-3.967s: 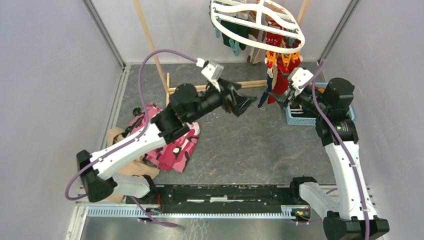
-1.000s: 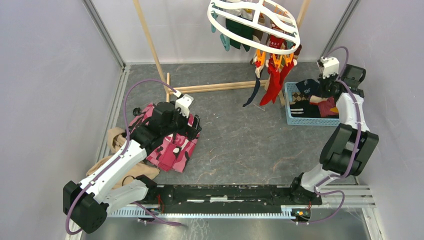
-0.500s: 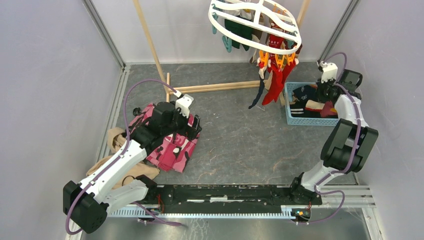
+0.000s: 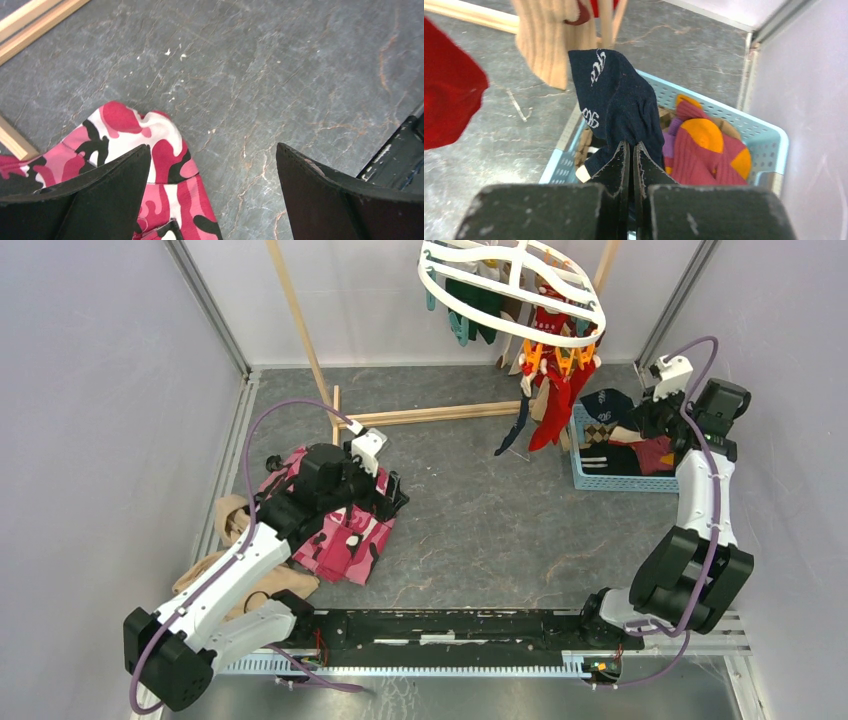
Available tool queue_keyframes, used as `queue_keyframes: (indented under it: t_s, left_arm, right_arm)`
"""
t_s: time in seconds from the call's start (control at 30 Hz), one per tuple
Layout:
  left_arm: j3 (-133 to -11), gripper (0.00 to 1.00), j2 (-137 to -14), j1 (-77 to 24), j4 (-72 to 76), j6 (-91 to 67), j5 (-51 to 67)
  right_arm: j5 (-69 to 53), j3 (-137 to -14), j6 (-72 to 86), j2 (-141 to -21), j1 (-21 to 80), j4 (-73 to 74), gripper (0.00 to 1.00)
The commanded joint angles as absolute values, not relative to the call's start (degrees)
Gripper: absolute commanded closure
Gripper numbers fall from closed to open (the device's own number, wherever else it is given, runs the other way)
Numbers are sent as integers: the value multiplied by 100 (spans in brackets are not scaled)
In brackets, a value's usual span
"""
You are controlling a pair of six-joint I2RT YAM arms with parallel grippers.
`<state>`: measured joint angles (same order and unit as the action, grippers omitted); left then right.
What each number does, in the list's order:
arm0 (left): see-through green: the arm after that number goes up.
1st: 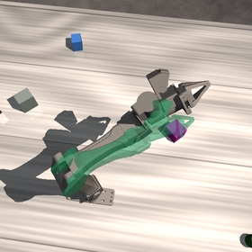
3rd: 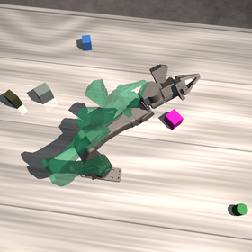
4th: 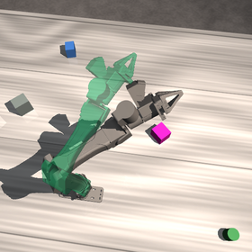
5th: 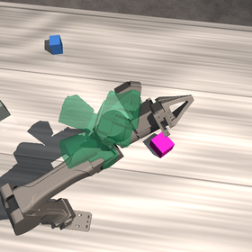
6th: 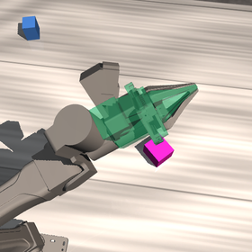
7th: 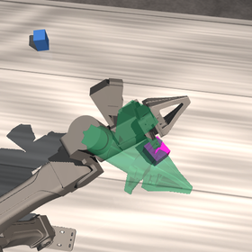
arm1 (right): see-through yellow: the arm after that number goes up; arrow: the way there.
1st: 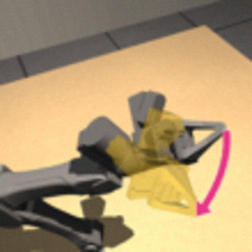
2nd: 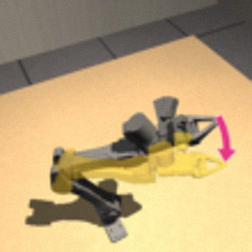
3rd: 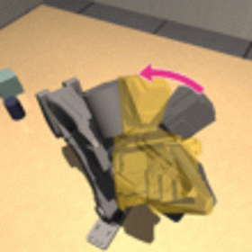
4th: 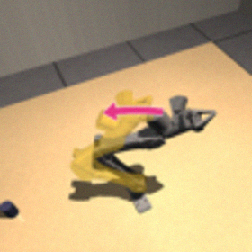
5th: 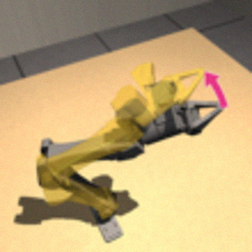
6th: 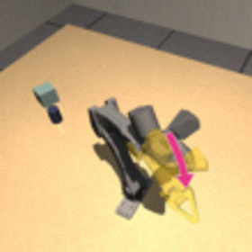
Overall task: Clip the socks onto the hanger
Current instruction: Pick up the sock from the bin.
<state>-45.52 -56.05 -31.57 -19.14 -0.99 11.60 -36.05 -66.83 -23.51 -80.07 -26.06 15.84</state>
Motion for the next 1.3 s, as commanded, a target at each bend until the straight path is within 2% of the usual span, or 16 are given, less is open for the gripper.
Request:
queue_keyframes:
  t_s: [0.0,0.13,0.23,0.4,0.5,0.63,0.77,0.93,1.27]
  left_arm:
    - [-4471,0,-5240,-3112,-1367,-358,1834]
    - [-4271,0,-4976,-3114,-772,-652,2510]
    - [-3862,0,-4863,-3119,262,-1230,3194]
    - [-3239,1,-4923,-3262,1842,-2454,3440]
    - [-2630,2,-5107,-3857,3128,-2881,2950]
    - [-2250,2,-5730,-4963,4343,-2917,1744]
    - [-2222,10,-6798,-5554,5557,-3189,1117]
    - [-2920,21,-8012,-5965,5753,-3340,878]
    - [-3760,28,-9305,-6238,5459,-3681,286]
  right_arm:
    - [-4452,-6671,-2746,-7888,-2634,2184,100]
    - [-5040,-6342,-2962,-7667,-2629,2581,100]
    - [-5331,-5782,-2998,-7370,-2598,2648,100]
    - [-5708,-4808,-2886,-6829,-2367,2455,100]
    - [-5914,-4372,-2619,-6563,-2109,2155,100]
    - [-6297,-3798,-1984,-6217,-1743,1466,100]
    - [-6697,-3164,-820,-5865,-1375,240,97]
    - [-6865,-2944,-361,-5863,-1030,-201,97]
    - [-6745,-2972,-9,-6013,-737,-167,99]
